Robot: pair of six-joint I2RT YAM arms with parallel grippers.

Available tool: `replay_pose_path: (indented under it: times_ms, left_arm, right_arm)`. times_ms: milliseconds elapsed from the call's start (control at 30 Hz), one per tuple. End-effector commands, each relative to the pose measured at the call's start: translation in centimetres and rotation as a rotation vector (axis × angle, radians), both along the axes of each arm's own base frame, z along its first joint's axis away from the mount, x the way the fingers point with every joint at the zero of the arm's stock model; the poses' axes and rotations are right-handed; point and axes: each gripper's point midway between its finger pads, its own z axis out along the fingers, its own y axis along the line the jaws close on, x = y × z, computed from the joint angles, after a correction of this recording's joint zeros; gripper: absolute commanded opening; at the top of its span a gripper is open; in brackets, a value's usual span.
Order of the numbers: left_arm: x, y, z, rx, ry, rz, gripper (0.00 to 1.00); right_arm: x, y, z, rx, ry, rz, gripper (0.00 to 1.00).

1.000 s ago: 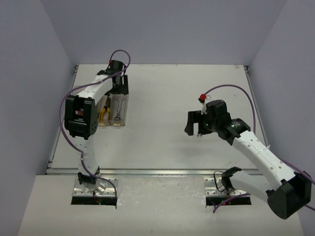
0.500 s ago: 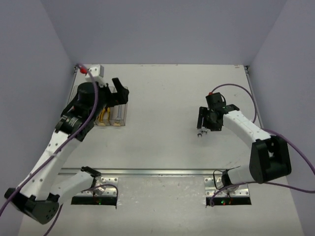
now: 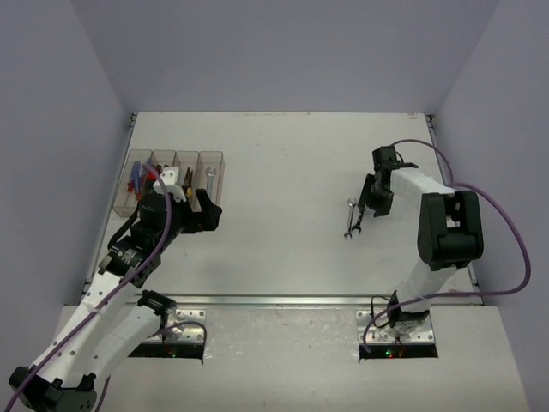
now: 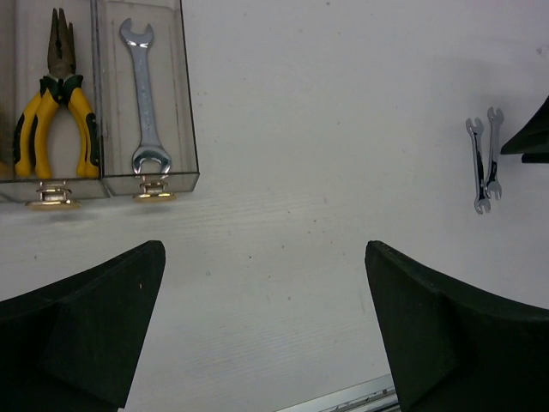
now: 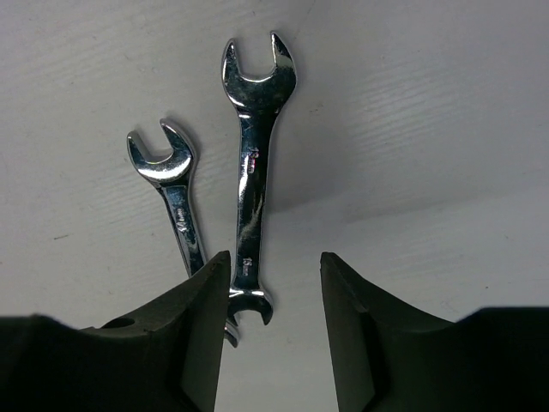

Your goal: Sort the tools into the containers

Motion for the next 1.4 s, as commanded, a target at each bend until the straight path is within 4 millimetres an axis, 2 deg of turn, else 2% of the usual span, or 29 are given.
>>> replay_pose_path:
  times_ms: [0, 167, 367, 567, 633, 667, 800, 900, 967, 1167, 1267, 1367]
  left_arm:
    - [0.5, -0.9, 2.8, -0.037, -0.101, -0.043, 1.0]
    - [0.3, -1.0, 2.9, -0.045, -0.113, -0.051, 1.0]
    - [0.2, -1.0, 3.1, -0.05, -0.121, -0.054, 1.0]
    - [0.2, -1.1, 3.1, -0.052, -0.122, -0.06, 1.0]
    - [0.2, -1.2, 3.1, -0.053, -0.12, -0.061, 1.0]
    - [0.2, -1.2, 3.0, -0.053, -0.12, -0.064, 1.0]
    - [0.4, -1.5, 2.9, -0.056, -0.1, -0.07, 1.0]
    - [0.3, -2.6, 3.0, -0.116, -0.065, -0.096, 1.0]
    - [0.4, -4.1, 3.0, -0.179, -0.06, -0.145, 1.0]
    - [1.0, -8.0, 3.5, -0.379, -0.06, -0.269, 1.0]
    - [1.7, -10.0, 3.6, -0.466, -0.066, -0.322, 1.0]
    - [2.0, -12.2, 4.0, -0.56, -0.09, -0.369, 1.0]
  right_arm:
    - [2.1, 0.5, 0.1, 0.04, -0.052, 0.002, 0.45]
    - [1.0, -0.4, -2.4, 0.018, 0.018, -0.031, 0.38]
    - [-0.4, -0.4, -5.0, 0.024, 0.086, -0.04, 0.32]
    - [-0.6, -0.2, -5.9, 0.038, 0.111, -0.029, 0.2]
    - [-0.8, -0.2, -5.8, 0.032, 0.119, -0.01, 0.09]
    - [-1.0, -0.4, -5.6, 0.027, 0.123, -0.001, 0.06]
    - [-0.9, 0.2, -3.6, 0.06, 0.077, 0.025, 0.05]
    - [-1.2, 0.7, -1.6, 0.085, 0.016, 0.034, 0.04]
    - [-1.0, 1.1, 0.3, 0.107, -0.052, 0.048, 0.04]
    - [-1.8, 2.7, 3.4, 0.146, -0.18, 0.115, 0.03]
    - [-2.2, 4.5, 5.0, 0.179, -0.235, 0.174, 0.02]
    - [-2.9, 8.2, 6.8, 0.238, -0.296, 0.286, 0.02]
